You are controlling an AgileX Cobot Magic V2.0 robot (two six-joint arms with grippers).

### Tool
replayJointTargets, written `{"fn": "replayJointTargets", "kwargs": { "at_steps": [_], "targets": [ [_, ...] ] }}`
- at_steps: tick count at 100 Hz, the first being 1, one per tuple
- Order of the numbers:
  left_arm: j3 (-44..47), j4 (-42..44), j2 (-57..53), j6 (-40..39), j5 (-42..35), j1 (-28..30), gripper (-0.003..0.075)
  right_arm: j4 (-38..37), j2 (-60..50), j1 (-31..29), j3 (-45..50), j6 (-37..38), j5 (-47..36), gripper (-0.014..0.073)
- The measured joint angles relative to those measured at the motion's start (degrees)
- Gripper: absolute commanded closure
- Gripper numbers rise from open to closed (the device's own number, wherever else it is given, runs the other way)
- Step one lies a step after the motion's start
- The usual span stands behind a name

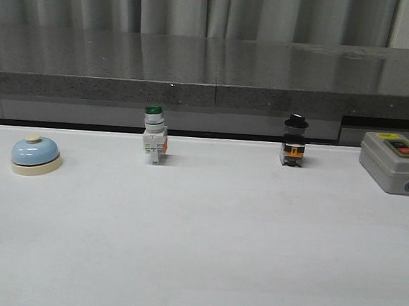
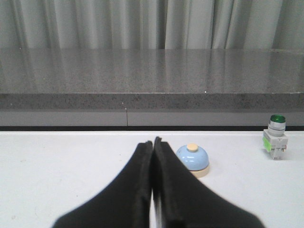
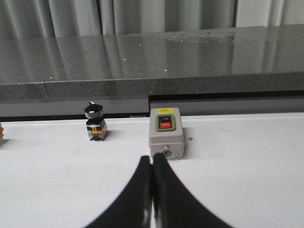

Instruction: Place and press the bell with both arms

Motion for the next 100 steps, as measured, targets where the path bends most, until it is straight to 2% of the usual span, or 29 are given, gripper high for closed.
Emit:
{"fn": "replayJointTargets", "kwargs": {
  "at_steps": [13, 27, 62, 76, 93, 100],
  "targets": [
    [-4.4, -2.0, 1.6, 0.0, 5.2, 0.0, 0.0741, 0.0, 0.0, 0.0, 0.0, 0.0, 0.0, 0.0654],
    [-12.8, -4.7, 8.9, 0.0, 9.2, 0.0, 0.0741, 0.0, 0.0, 0.0, 0.0, 0.0, 0.0, 0.0654],
    [-37.4, -5.8, 38.0, 0.0, 26.7, 0.0, 0.0741, 0.0, 0.0, 0.0, 0.0, 0.0, 0.0, 0.0654],
    [-42.9, -5.9, 47.5, 0.0, 29.1, 0.0, 0.0741, 0.0, 0.0, 0.0, 0.0, 0.0, 0.0, 0.0654],
    [-45.5, -5.9, 55.2, 0.0, 29.5, 0.0, 0.0739, 0.0, 0.0, 0.0, 0.0, 0.0, 0.0, 0.0654],
    [-45.7, -5.9, 57.4, 0.0, 29.5, 0.0, 0.0690, 0.0, 0.0, 0.0, 0.0, 0.0, 0.0, 0.0654]
  ]
}}
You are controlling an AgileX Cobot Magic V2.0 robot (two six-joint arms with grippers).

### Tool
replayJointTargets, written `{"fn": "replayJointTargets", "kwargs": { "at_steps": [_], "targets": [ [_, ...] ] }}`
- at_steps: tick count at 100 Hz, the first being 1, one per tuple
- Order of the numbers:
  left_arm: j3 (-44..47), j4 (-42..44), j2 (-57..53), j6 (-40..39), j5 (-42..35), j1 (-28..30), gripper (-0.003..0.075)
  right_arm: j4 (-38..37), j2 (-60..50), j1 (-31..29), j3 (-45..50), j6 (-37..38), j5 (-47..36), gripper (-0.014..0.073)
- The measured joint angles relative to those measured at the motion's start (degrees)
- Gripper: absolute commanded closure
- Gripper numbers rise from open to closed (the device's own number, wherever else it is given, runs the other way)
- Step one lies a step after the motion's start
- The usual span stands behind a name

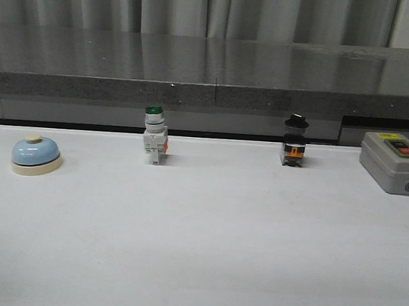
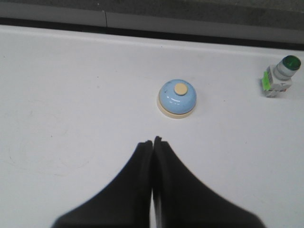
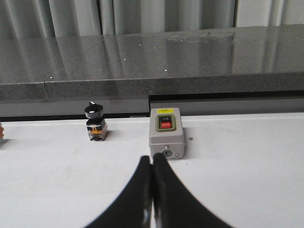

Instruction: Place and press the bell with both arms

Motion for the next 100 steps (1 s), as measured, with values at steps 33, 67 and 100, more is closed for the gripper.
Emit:
{"fn": "replayJointTargets", "kwargs": {
  "at_steps": [33, 67, 100],
  "targets": [
    [-0.1, -0.2, 2.0, 2.5, -0.1, 0.0, 0.0010, 0.0, 0.0, 0.0, 0.0, 0.0, 0.0, 0.0654],
    [-2.6, -2.9, 5.2, 3.6, -2.2, -0.6, 0.0082, 0.0, 0.0, 0.0, 0.0, 0.0, 0.0, 0.0654],
    [-16.3, -2.6, 23.5, 4.5, -2.7, -6.1, 0.0082, 0.0, 0.0, 0.0, 0.0, 0.0, 0.0, 0.0654]
  ]
}}
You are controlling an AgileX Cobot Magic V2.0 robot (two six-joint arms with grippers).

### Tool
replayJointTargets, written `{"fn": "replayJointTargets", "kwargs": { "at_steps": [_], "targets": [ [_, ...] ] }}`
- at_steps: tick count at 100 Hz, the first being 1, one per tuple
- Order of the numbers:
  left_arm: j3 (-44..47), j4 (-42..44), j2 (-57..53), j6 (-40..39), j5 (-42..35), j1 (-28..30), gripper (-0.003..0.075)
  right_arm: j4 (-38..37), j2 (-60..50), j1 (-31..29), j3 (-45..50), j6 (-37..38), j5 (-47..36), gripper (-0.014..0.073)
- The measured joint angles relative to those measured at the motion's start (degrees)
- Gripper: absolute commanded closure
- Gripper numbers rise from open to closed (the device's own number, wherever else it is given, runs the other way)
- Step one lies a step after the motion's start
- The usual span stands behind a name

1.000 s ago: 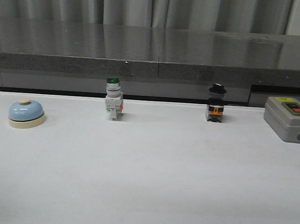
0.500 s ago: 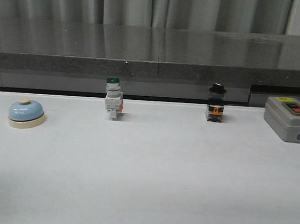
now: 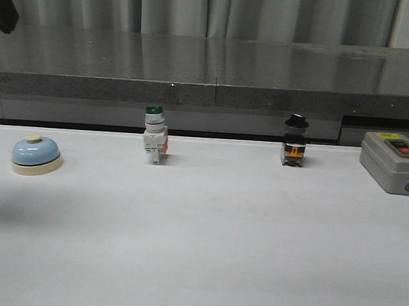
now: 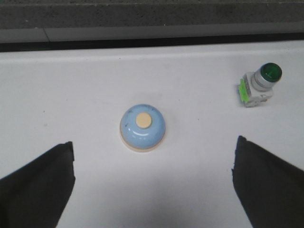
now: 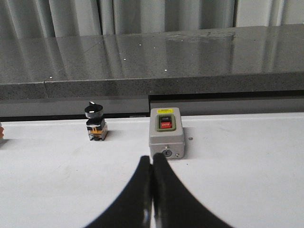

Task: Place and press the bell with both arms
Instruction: 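Lower the left gripper over the blue bell and close on it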

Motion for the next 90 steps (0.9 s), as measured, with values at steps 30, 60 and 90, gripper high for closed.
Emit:
{"fn": "replayJointTargets", "kwargs": {
  "at_steps": [30, 60, 90],
  "targets": [
    [-12.4, 1.6, 16.9, 0.0, 1.2, 0.0, 0.0082, 0.0, 0.0, 0.0, 0.0, 0.0, 0.0, 0.0654],
    [-15.0, 2.2, 26.6, 0.0, 1.7, 0.0, 0.0082, 0.0, 0.0, 0.0, 0.0, 0.0, 0.0, 0.0654],
    [-15.1, 2.2, 31.5, 0.0, 0.6, -0.6, 0.0082, 0.0, 0.0, 0.0, 0.0, 0.0, 0.0, 0.0654]
  ]
}}
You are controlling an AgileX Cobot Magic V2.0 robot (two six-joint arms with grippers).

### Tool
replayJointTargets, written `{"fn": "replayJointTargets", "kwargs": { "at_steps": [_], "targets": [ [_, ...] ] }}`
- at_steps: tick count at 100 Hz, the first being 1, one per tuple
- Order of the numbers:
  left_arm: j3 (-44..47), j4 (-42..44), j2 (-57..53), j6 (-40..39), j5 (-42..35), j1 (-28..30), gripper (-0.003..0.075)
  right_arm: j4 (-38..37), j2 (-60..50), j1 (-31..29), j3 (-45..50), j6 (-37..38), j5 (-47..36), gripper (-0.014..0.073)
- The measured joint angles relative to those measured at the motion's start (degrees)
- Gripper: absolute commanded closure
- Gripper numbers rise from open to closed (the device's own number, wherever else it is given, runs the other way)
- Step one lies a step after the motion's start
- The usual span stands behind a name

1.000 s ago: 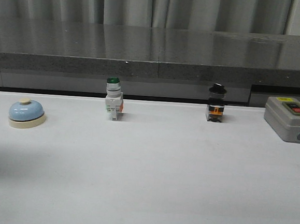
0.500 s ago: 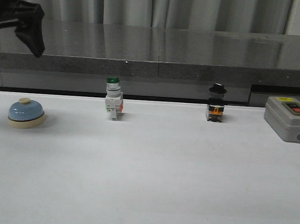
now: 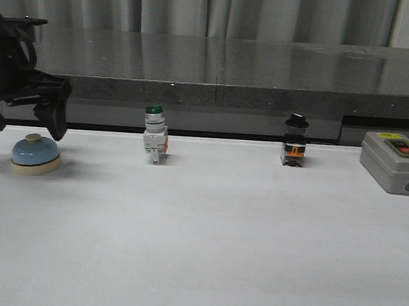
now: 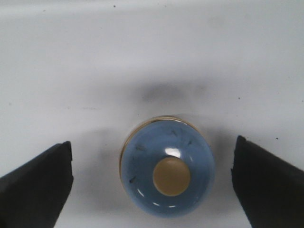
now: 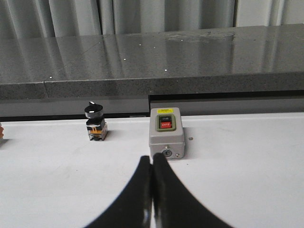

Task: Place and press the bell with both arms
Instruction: 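Lower the left gripper over the blue bell and close on it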

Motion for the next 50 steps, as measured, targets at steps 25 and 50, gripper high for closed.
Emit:
{"fn": "replayJointTargets", "kwargs": {
  "at_steps": [25, 50],
  "targets": [
    [-0.1, -0.1, 2.1, 0.0, -1.0, -1.5, 0.0082, 0.0, 0.0, 0.0, 0.0, 0.0, 0.0, 0.0654],
    [-0.1, -0.1, 4.2, 0.0, -0.8, -1.5, 0.0098, 0.0, 0.0, 0.0, 0.0, 0.0, 0.0, 0.0654]
  ]
}}
